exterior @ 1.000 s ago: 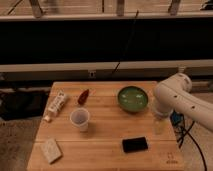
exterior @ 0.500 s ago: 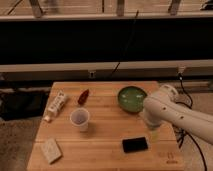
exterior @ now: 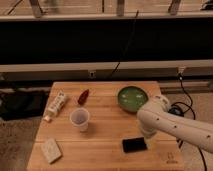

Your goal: Place the eraser in the ceramic cup

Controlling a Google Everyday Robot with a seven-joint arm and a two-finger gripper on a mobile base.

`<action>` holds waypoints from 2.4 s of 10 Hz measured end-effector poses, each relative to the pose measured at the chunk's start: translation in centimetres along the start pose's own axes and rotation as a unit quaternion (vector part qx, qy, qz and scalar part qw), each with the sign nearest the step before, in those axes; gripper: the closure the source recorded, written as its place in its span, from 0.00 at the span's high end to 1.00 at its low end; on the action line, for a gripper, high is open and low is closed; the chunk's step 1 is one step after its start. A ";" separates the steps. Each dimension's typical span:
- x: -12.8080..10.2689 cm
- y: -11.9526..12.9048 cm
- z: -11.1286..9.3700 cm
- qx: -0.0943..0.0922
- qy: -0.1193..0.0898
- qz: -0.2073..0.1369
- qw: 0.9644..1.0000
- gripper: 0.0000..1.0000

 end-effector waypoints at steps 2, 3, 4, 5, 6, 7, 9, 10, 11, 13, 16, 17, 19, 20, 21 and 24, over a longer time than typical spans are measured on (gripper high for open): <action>-0.6 0.4 1.5 -0.004 -0.005 -0.018 1.000 0.80; -0.9 0.6 2.0 -0.006 -0.007 -0.024 1.000 0.80; -1.2 0.7 2.3 -0.007 -0.008 -0.035 0.999 0.80; -1.4 0.8 2.6 -0.009 -0.010 -0.042 0.999 0.80; -1.5 0.9 2.9 -0.010 -0.012 -0.048 0.999 0.80; -1.5 1.1 3.2 -0.012 -0.014 -0.052 0.998 0.80; -1.7 1.1 3.5 -0.013 -0.015 -0.060 0.998 0.80; -2.2 1.1 3.7 -0.013 -0.015 -0.066 0.998 0.80; -2.6 1.0 3.9 -0.013 -0.019 -0.069 0.997 0.80; -2.6 1.3 4.4 -0.017 -0.018 -0.075 0.997 0.80; -3.3 1.3 4.8 -0.019 -0.021 -0.088 0.996 0.80; -3.8 1.1 5.0 -0.017 -0.024 -0.093 0.995 0.80; -3.6 1.3 5.2 -0.018 -0.023 -0.097 0.995 0.80; -3.8 1.3 5.4 -0.019 -0.024 -0.104 0.994 0.80; -3.9 1.3 5.4 -0.020 -0.025 -0.107 0.994 0.80; -4.0 1.3 5.6 -0.020 -0.027 -0.124 0.992 0.80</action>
